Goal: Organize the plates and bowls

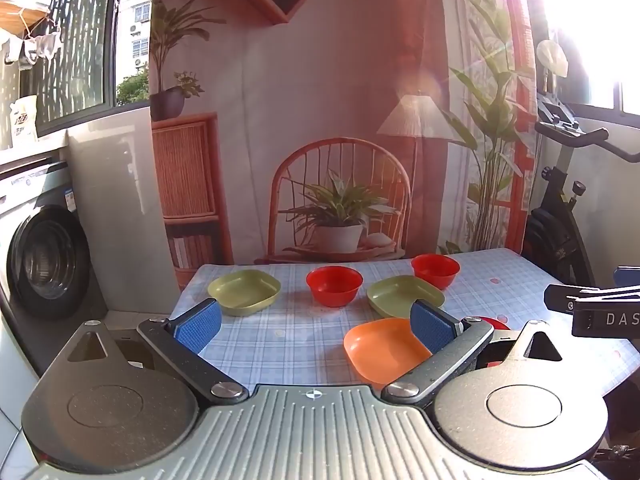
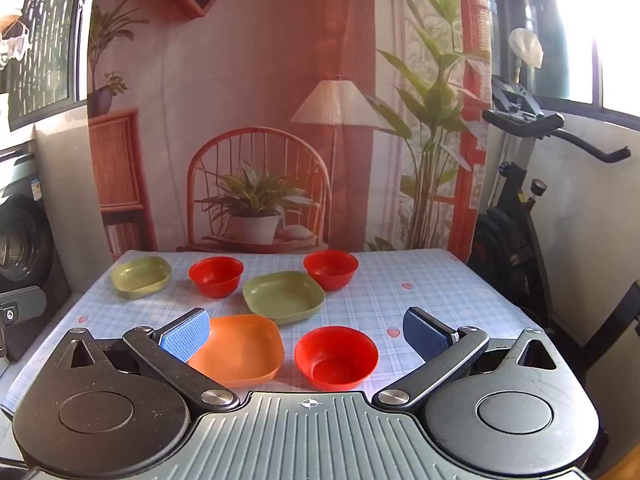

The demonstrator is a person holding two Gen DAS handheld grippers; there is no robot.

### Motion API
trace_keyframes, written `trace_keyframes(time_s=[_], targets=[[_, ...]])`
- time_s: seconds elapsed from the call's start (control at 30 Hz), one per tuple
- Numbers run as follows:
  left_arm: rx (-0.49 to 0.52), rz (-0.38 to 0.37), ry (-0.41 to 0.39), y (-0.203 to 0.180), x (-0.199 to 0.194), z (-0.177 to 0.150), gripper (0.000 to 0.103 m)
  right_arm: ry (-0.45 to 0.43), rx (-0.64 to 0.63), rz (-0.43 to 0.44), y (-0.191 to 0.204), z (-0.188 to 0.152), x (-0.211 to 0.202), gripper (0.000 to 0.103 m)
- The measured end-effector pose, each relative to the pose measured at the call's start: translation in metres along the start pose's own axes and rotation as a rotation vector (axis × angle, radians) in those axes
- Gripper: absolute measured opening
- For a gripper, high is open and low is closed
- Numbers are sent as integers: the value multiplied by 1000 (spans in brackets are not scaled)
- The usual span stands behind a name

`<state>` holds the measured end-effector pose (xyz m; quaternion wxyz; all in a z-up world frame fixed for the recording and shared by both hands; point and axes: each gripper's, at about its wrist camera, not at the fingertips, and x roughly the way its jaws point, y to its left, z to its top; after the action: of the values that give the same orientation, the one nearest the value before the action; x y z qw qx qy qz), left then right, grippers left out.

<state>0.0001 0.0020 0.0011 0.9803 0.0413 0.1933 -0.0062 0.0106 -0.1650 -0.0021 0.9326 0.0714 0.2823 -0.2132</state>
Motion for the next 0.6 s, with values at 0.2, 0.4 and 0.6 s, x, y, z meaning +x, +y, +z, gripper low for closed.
trace_keyframes(time_s=[0.2, 0.4, 0.6], targets=[[-2, 0, 0, 0, 0, 0, 102, 1, 0, 1, -1, 2, -1, 103], [-3, 0, -1, 0, 0, -1, 102, 0, 1, 1, -1, 1, -1, 103], [-4, -1, -1, 0, 0, -1, 102, 0, 1, 1, -1, 1, -1, 103]])
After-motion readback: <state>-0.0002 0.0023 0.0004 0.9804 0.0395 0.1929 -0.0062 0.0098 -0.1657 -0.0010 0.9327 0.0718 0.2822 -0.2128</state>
